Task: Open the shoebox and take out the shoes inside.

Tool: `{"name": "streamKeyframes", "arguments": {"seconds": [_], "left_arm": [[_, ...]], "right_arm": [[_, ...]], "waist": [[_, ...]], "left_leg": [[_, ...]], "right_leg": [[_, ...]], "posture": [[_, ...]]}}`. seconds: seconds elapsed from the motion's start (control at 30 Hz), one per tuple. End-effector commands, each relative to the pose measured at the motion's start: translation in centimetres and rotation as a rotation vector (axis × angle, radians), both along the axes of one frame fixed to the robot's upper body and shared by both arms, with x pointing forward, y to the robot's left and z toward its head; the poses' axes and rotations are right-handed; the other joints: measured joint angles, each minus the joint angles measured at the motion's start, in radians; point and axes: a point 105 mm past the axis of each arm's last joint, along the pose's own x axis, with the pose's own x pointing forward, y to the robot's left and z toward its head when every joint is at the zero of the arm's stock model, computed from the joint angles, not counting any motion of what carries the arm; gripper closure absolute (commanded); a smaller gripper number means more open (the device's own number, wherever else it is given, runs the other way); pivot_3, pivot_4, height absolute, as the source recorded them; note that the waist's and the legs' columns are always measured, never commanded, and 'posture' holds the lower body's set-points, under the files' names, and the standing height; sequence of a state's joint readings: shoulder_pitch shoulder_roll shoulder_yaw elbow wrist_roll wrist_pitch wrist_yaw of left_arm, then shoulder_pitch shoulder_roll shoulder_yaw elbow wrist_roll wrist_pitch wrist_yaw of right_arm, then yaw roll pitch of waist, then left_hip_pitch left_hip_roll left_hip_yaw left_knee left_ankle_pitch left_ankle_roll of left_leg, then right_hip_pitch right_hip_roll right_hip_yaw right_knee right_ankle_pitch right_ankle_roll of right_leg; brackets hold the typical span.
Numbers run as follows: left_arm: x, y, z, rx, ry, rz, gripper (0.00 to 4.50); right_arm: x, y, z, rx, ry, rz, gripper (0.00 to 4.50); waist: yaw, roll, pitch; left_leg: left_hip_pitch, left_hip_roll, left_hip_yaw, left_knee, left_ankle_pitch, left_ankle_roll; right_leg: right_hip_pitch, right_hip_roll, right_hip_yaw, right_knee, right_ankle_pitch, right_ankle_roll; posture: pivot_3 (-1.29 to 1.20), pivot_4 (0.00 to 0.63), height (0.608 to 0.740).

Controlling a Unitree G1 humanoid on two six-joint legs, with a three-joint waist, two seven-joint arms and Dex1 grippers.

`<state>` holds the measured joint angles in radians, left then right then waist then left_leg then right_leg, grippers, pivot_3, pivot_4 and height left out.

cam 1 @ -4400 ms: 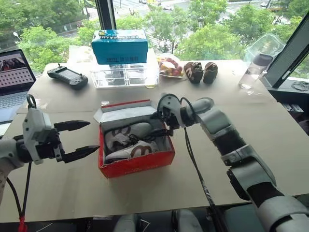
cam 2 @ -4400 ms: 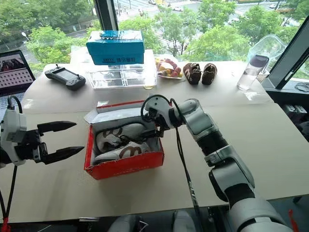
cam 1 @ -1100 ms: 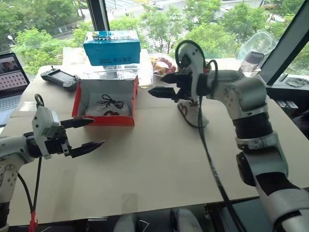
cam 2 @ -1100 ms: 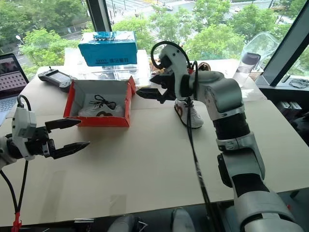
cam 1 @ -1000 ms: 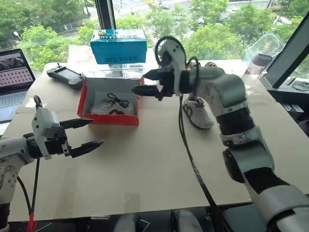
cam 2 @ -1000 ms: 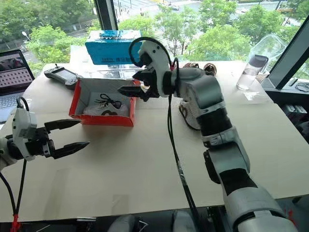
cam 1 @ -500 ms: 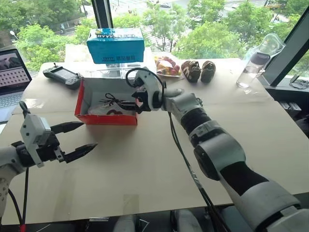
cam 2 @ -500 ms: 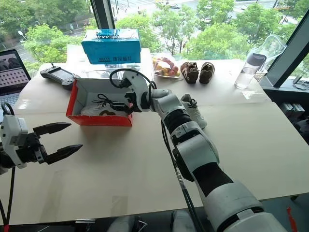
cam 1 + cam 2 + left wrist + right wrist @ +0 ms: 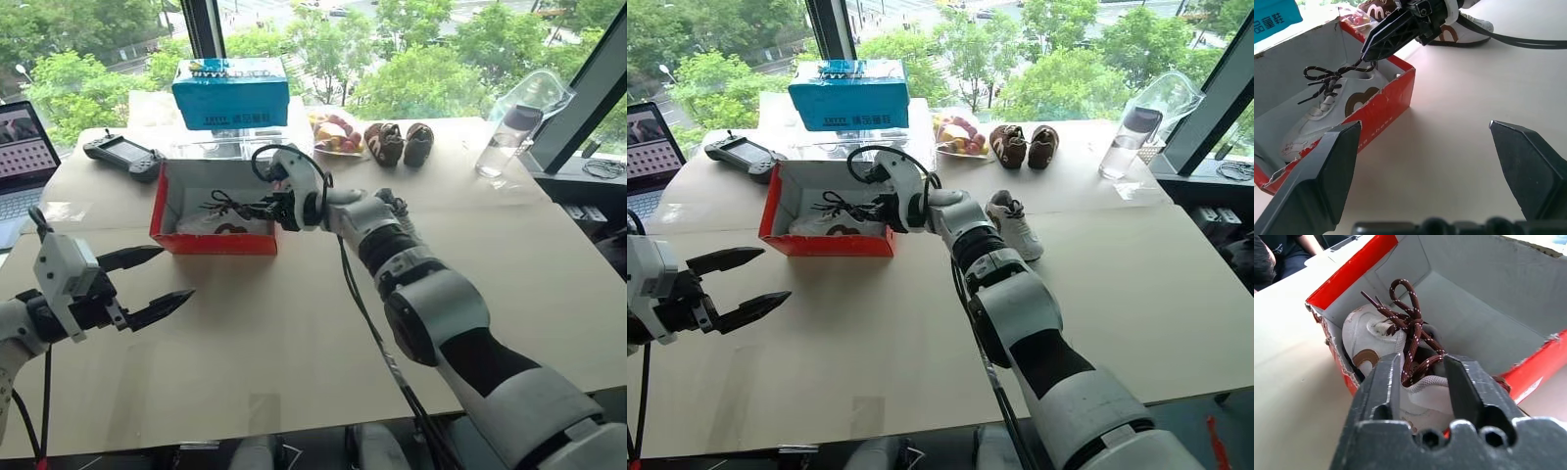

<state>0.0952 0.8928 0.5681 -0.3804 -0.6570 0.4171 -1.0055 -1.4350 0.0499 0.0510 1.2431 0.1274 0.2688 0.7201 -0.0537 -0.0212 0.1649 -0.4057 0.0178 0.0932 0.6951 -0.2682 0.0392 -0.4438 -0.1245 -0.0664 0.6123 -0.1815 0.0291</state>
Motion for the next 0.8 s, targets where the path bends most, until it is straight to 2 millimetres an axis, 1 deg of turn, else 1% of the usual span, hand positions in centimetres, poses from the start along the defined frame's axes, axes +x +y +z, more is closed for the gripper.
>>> {"name": "streamKeyframes", "arguments": {"seconds": [0.03,0.2,0.3,0.37,0.4,0.47,0.53,0.6,0.7,0.8], "left_arm": [[-0.3,-0.3,0.9,0.006,-0.044,-0.008,0.0],[-0.2,-0.4,0.8,0.001,-0.045,-0.008,0.0],[-0.1,-0.5,0.7,-0.001,-0.044,-0.011,0.0],[0.0,-0.5,0.7,-0.001,-0.043,-0.011,0.0],[0.0,-0.4,0.7,-0.002,-0.042,-0.01,0.0],[0.1,-0.4,0.6,-0.002,-0.041,-0.009,0.0],[0.2,-0.5,0.6,-0.002,-0.039,-0.012,0.0],[0.2,-0.5,0.6,-0.002,-0.038,-0.015,0.0],[0.4,-0.5,0.6,-0.002,-0.039,-0.018,0.0],[0.5,-0.6,0.5,-0.004,-0.039,-0.024,0.0]], "right_arm": [[-0.1,0.4,1.6,0.019,-0.046,0.02,4.46],[-0.2,0.5,1.3,0.01,-0.043,0.027,4.46],[-0.1,0.5,2.6,0.043,-0.09,0.023,4.46],[-0.2,0.7,4.5,0.154,-0.081,0.027,4.46],[-0.4,0.7,6.3,0.244,-0.073,0.043,4.46],[-0.7,0.7,8.7,0.361,-0.07,0.067,4.46],[-0.8,0.4,11.0,0.463,-0.081,0.068,4.46],[-0.9,0.1,12.9,0.541,-0.092,0.061,4.46],[-1.2,0.0,14.9,0.623,-0.105,0.053,4.46],[-1.5,0.4,15.8,0.654,-0.117,0.058,4.46]], "waist": [[-0.001,0.0,0.0],[-0.003,0.0,0.0],[-0.005,0.0,0.0],[-0.006,0.0,0.0],[-0.006,0.0,0.0],[-0.007,0.0,0.0],[-0.007,0.0,0.0],[-0.007,0.0,0.0],[-0.007,0.0,0.0],[-0.007,0.0,0.0]], "left_leg": [[0.0,0.0,0.0,0.0,0.0,0.0],[0.0,0.0,0.0,0.0,0.0,0.0],[0.0,0.0,0.0,0.0,0.0,0.0],[0.0,0.0,0.0,0.0,0.0,0.0],[0.0,0.0,0.0,0.0,0.0,0.0],[-0.001,0.0,0.0,0.0,0.0,0.0],[-0.001,0.0,0.0,0.0,0.0,0.0],[-0.001,0.0,0.0,0.0,0.0,0.0],[-0.001,0.0,0.0,0.0,0.0,0.0],[0.0,0.0,0.0,0.0,0.0,0.0]], "right_leg": [[0.0,0.0,0.0,0.0,0.0,0.0],[0.0,0.0,0.0,0.0,0.0,0.0],[0.0,0.0,0.0,0.0,0.0,0.0],[0.0,0.0,0.0,0.0,0.0,0.0],[0.0,0.0,0.0,0.0,0.0,0.0],[0.0,0.0,0.0,0.0,0.0,0.0],[0.0,0.0,0.0,0.0,0.0,0.0],[-0.001,0.0,0.0,0.0,0.0,0.0],[0.0,0.0,0.0,0.0,0.0,0.0],[0.0,0.0,0.0,0.0,0.0,0.0]], "posture": [[0.0,0.15,0.74],[0.0,0.15,0.74],[0.0,0.15,0.74],[0.0,0.15,0.74],[0.0,0.15,0.74],[0.0,0.15,0.74],[0.0,0.15,0.74],[0.0,0.15,0.74],[0.0,0.15,0.74],[0.0,0.15,0.74]]}}
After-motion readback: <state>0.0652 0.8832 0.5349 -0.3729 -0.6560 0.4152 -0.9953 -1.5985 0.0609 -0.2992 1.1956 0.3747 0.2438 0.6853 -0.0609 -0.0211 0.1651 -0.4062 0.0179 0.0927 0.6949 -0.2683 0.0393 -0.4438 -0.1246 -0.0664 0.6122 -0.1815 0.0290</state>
